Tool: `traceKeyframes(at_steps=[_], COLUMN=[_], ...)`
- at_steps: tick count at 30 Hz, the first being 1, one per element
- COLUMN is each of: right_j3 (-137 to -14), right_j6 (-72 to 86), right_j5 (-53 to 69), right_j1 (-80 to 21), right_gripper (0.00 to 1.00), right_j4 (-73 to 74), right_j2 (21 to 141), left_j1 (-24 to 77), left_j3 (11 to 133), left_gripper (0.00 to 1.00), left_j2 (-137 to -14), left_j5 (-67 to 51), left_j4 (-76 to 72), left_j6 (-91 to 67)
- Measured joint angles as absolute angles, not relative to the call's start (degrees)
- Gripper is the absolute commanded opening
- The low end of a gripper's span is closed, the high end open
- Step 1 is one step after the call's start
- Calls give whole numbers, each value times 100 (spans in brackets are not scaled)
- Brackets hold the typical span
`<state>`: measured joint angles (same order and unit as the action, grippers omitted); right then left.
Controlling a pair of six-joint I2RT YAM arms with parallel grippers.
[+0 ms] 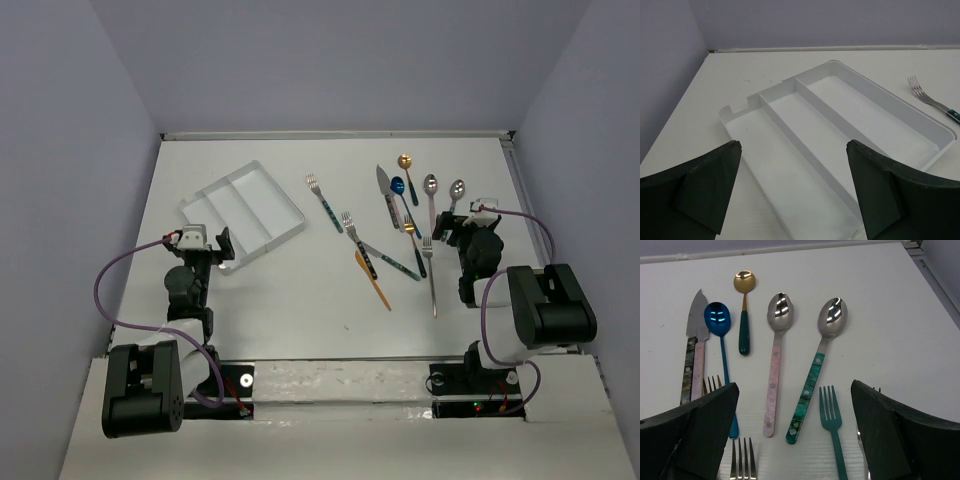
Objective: Sort the eating utensils into containers
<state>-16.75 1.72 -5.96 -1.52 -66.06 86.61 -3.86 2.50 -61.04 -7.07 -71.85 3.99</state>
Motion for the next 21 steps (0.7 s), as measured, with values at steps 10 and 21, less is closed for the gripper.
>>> traceKeyframes(at_steps=[10,21], right_j3=[-2078,-6963], right_j6=[276,1116], right_j5=[-596,-993], right_j1=[-152,-152], right_gripper=[86,80], right_j4=[-4998,1461], right_j2=[7848,7996], left_j1=[-386,-462], left_j3=[250,3385], left_gripper=[95,94], left_j2=[-5953,-5833], left_j5=[-1605,-1612], left_j4=[-7201,-3448], left_j6=[823,1527])
